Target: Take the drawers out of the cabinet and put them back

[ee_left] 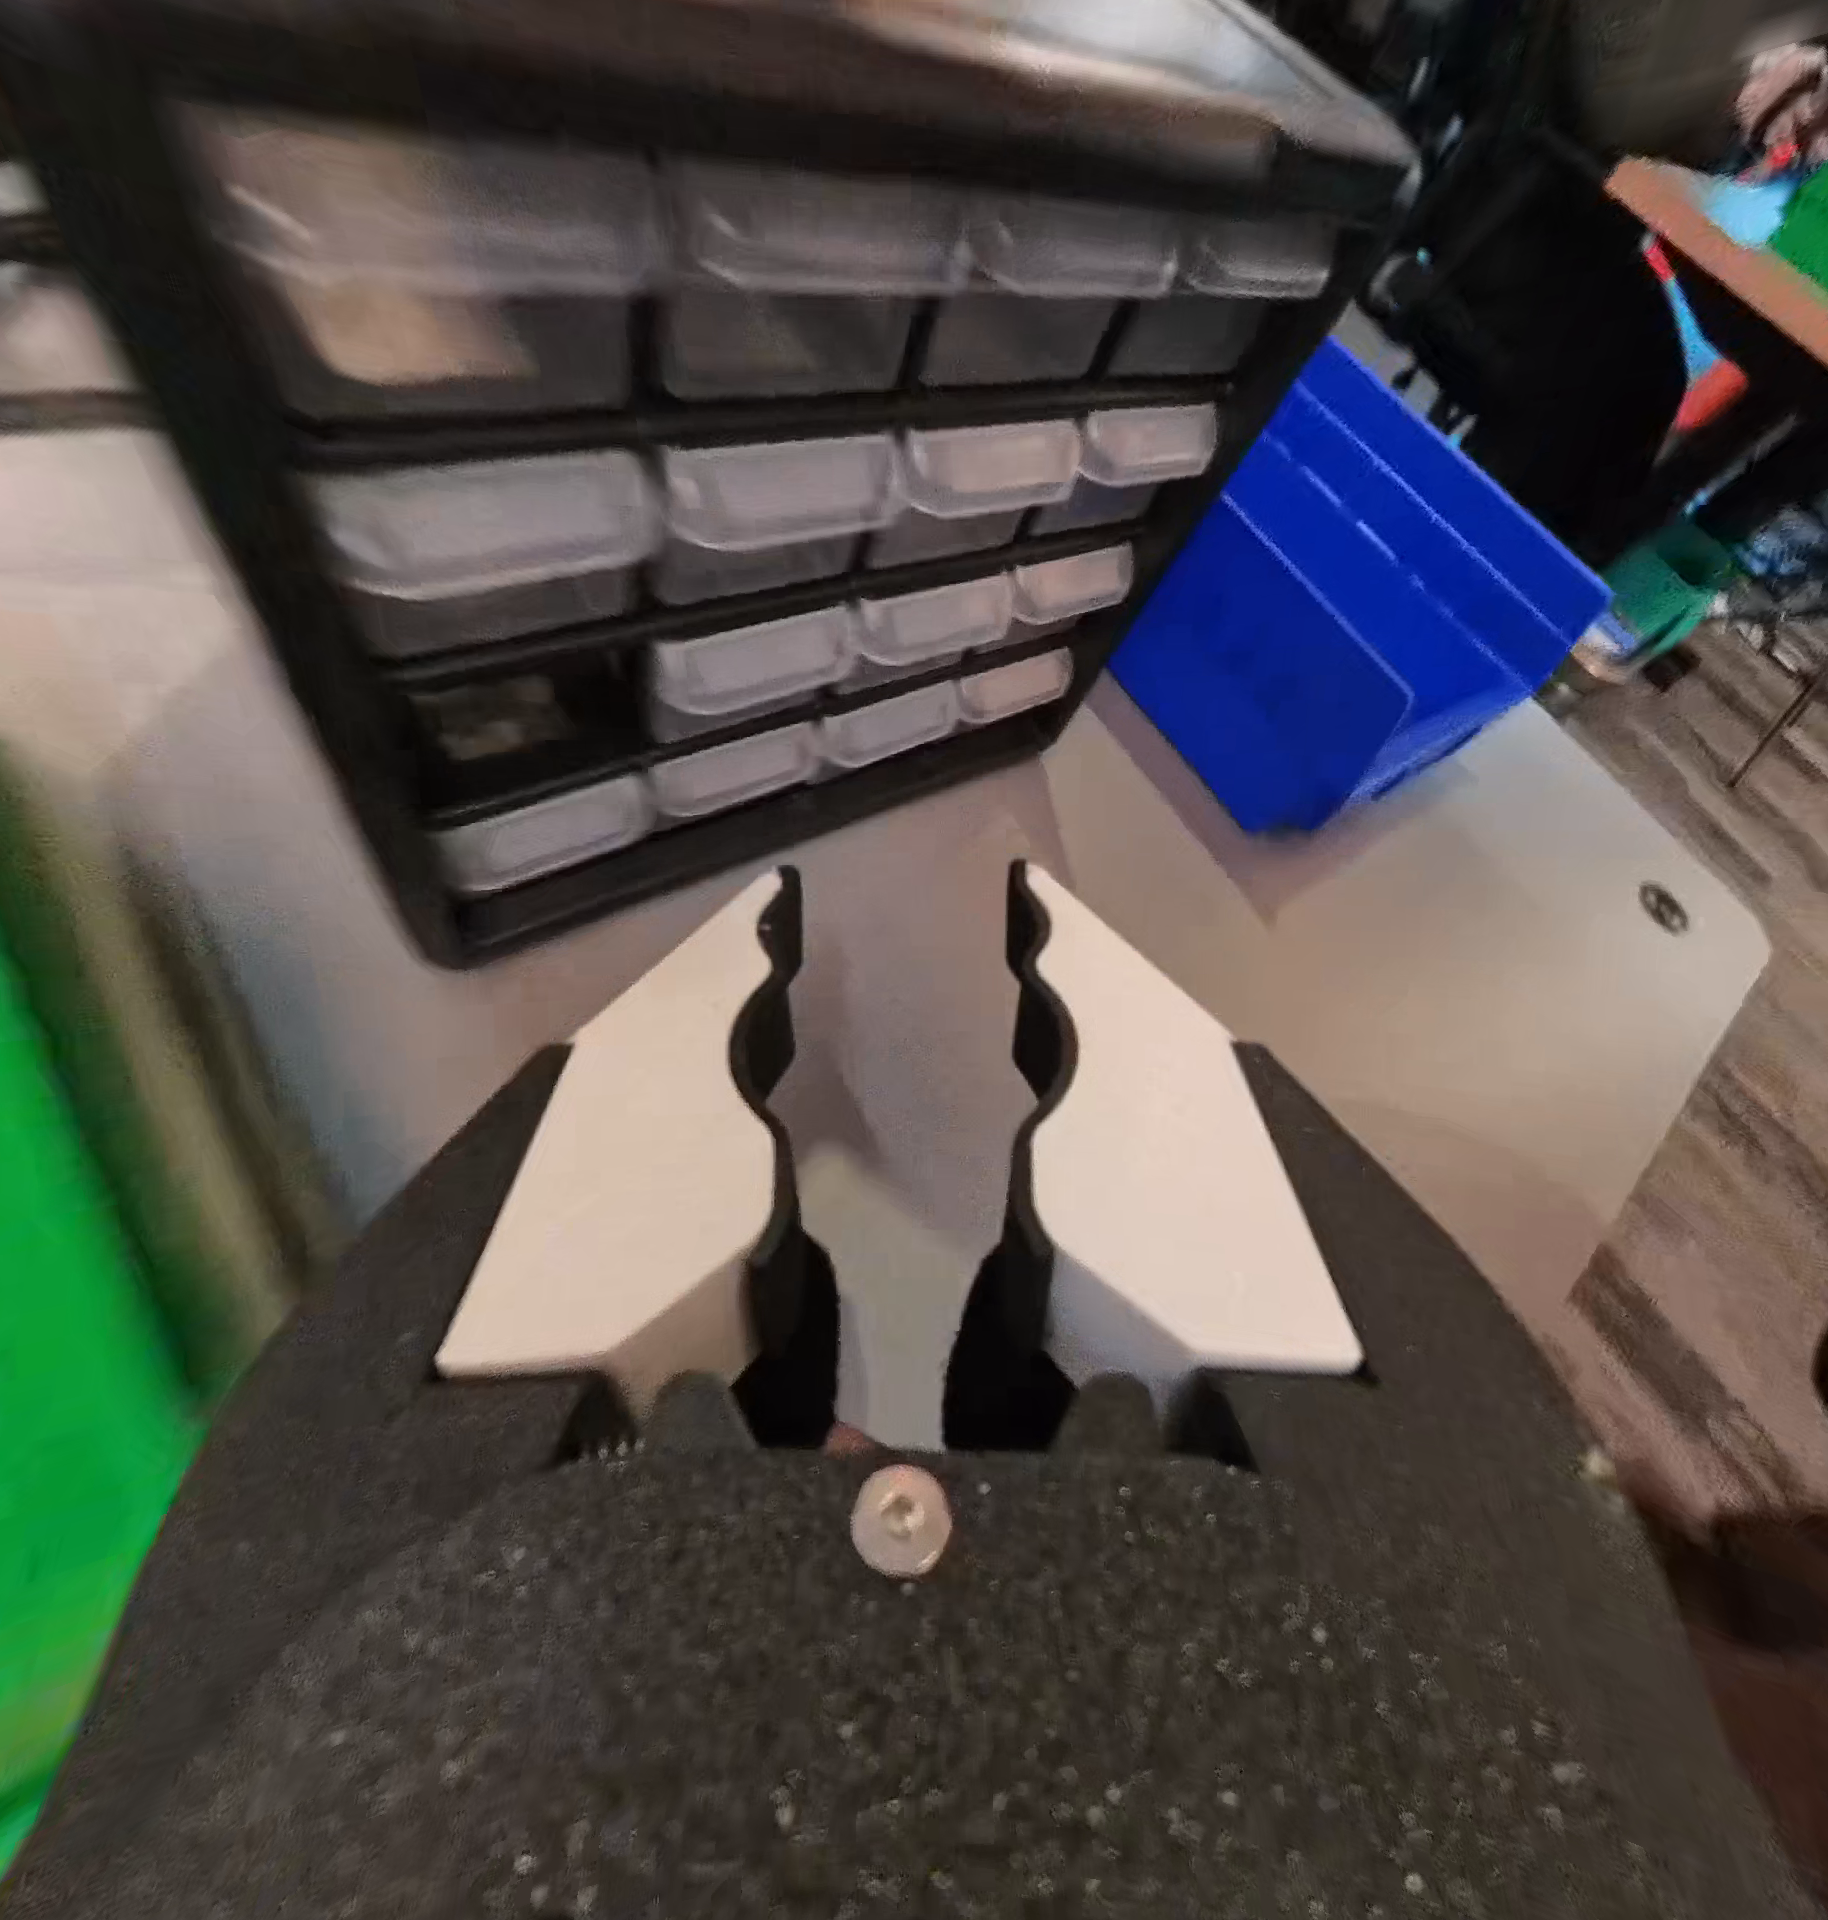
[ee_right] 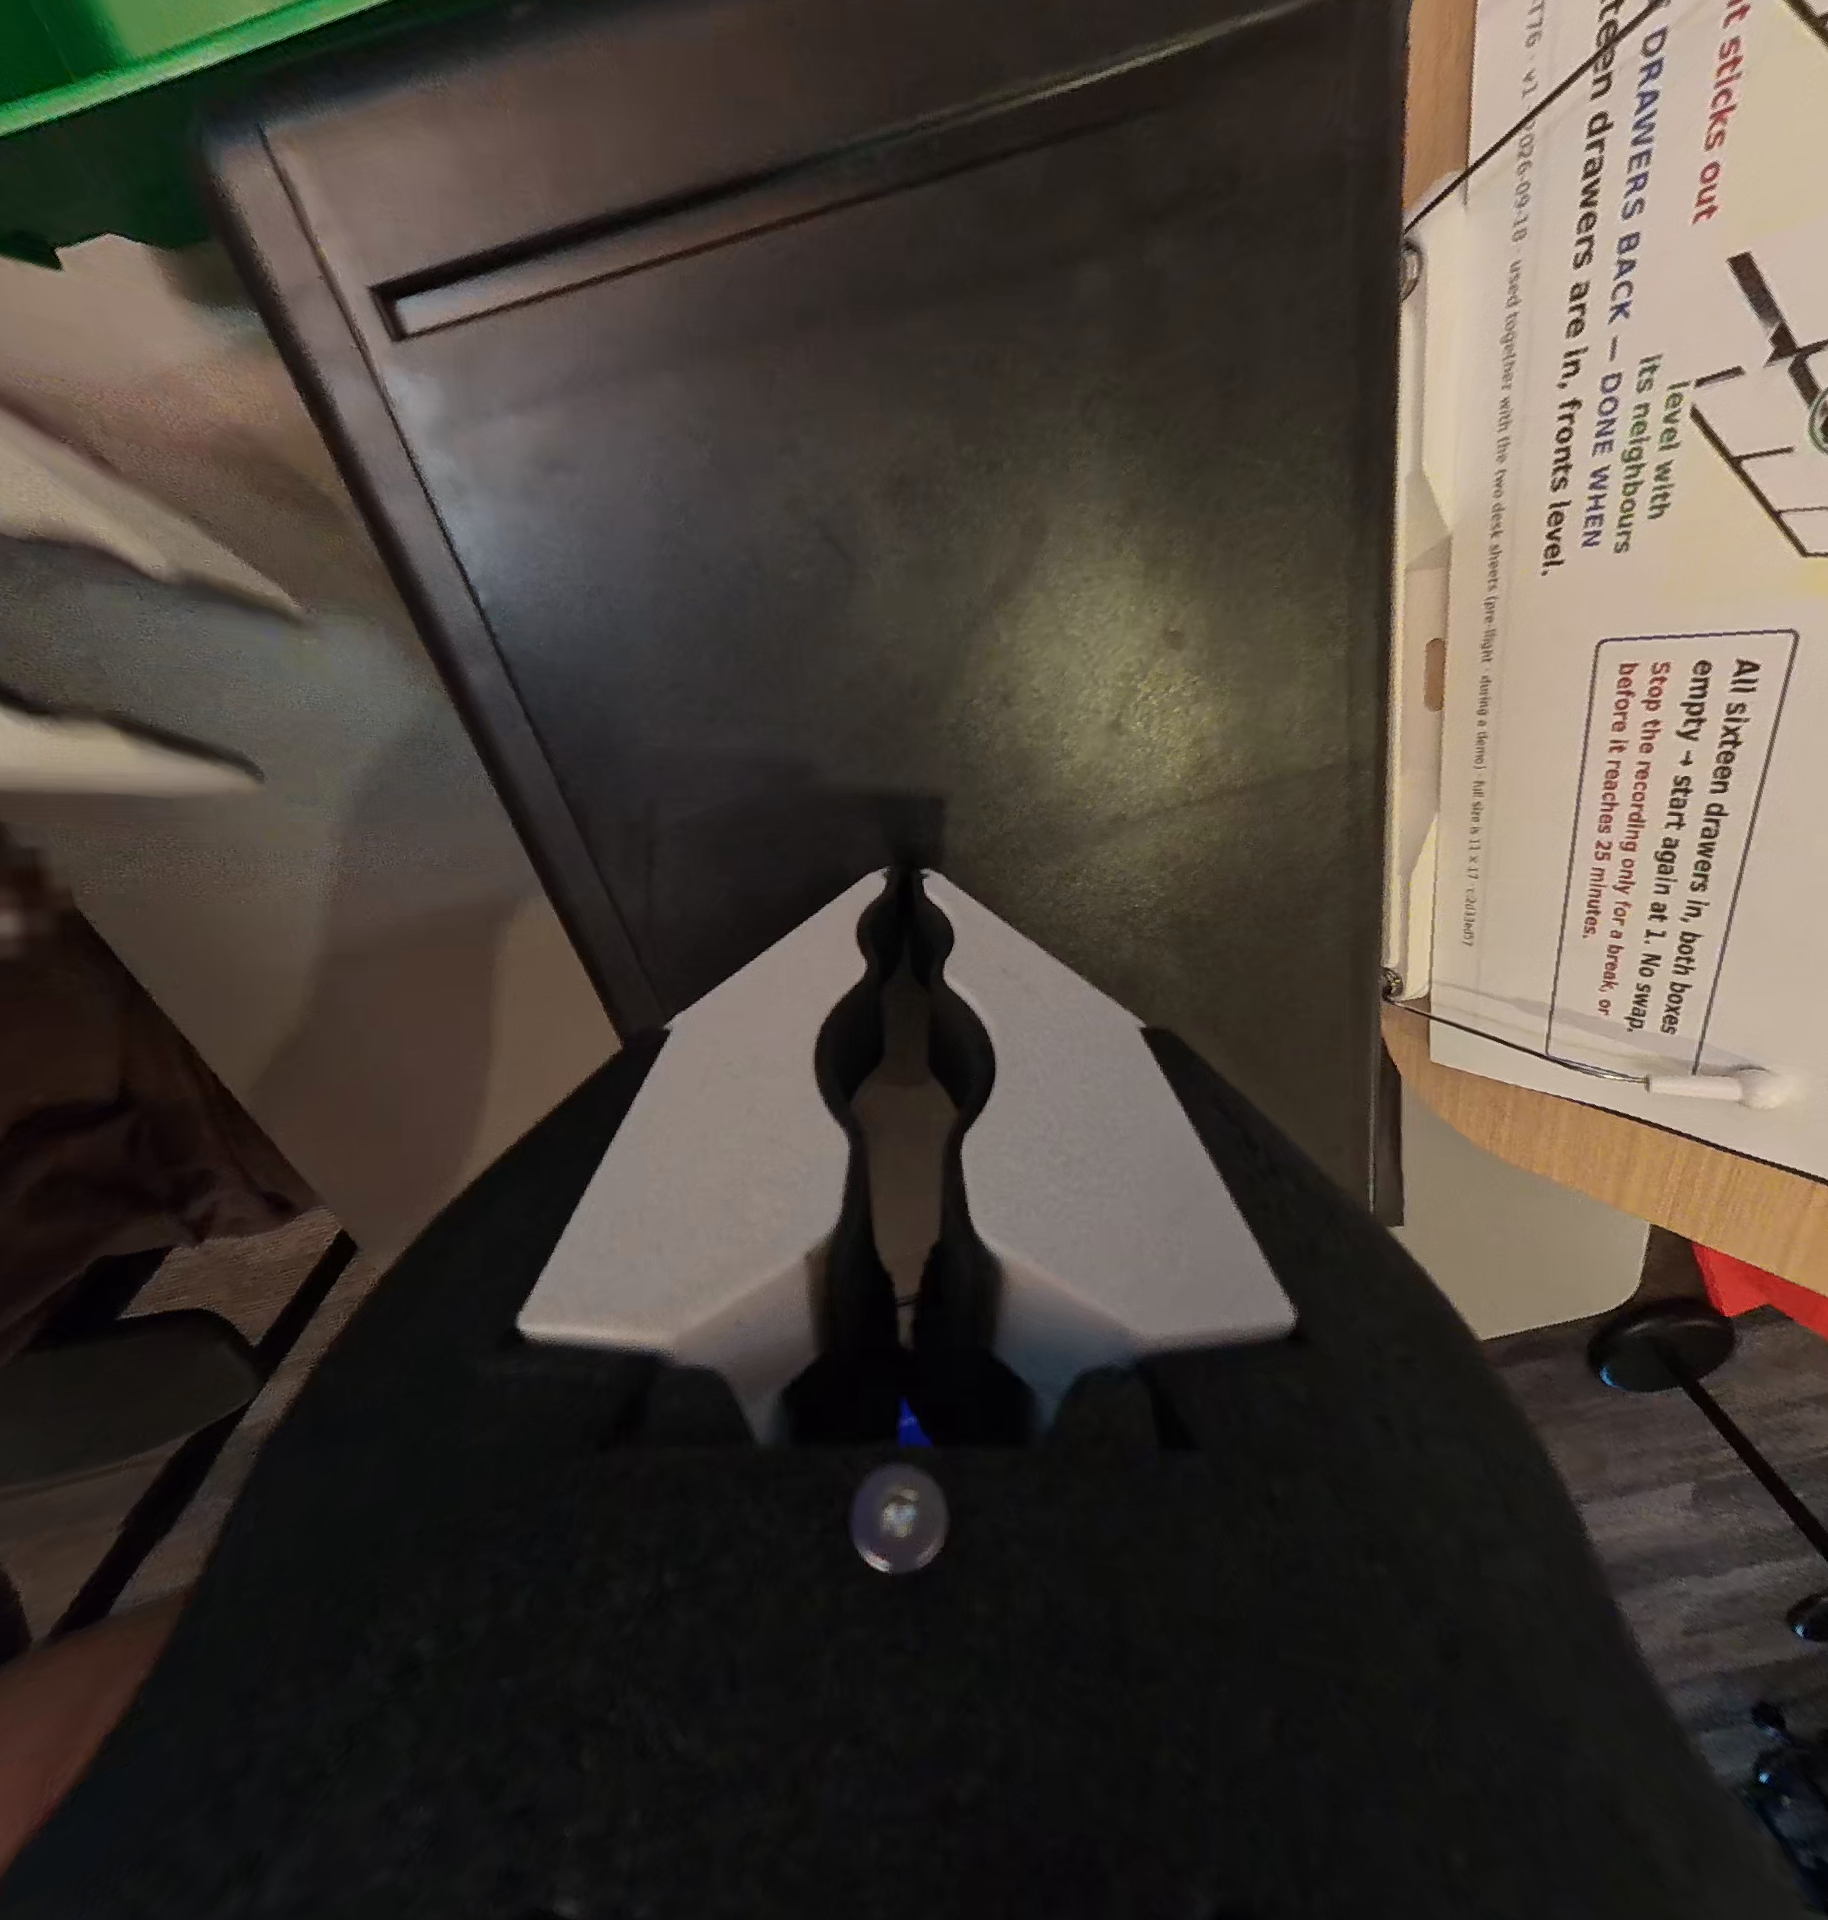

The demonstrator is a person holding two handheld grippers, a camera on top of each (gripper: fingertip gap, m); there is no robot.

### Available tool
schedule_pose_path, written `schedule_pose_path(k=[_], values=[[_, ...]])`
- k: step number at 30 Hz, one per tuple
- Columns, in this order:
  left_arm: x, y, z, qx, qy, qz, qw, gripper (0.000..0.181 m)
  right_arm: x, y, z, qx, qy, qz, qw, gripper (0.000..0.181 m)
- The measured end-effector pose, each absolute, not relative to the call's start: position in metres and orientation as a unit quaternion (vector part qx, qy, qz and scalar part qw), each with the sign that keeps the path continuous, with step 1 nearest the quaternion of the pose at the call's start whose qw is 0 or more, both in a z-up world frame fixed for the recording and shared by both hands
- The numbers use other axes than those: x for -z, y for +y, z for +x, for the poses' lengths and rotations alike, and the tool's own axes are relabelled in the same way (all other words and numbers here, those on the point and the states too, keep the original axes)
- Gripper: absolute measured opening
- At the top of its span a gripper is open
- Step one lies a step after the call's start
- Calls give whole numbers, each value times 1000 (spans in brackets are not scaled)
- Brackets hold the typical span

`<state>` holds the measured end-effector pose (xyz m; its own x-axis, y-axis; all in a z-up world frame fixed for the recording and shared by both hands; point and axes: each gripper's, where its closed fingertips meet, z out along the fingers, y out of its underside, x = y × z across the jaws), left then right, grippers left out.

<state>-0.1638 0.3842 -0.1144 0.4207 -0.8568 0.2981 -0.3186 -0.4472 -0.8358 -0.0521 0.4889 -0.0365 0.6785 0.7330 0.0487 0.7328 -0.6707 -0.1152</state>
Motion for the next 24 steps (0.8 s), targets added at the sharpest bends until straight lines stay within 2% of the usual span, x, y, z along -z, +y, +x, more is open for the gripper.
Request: schedule_pose_path(k=[3, 7, 11, 18, 21, 23, 24], values=[[101, 431, -218, 338, 463, -740, 353, 33, 36, 489, -52, 6, -406, -911, 69, 0], [152, 559, -289, 83, 559, -766, 306, 33, 36, 489, -52, 0, -404, -912, 75, 0], [193, 647, -317, -66, 594, -769, 226, 43, 37, 489, -52, -5, -402, -913, 74, 0], [240, 642, -325, -38, 683, -725, 79, 50, 37, 489, -52, 12, -405, -912, 68, 0], [243, 644, -320, -52, 695, -711, 89, 30, 37, 489, -52, 12, -406, -911, 67, 0], [246, 642, -322, -70, 702, -704, 87, 7, 37, 489, -52, 6, -404, -912, 71, 0], [245, 641, -322, -80, 706, -698, 93, 5, 37, 489, -52, 3, -403, -912, 73, 0]])
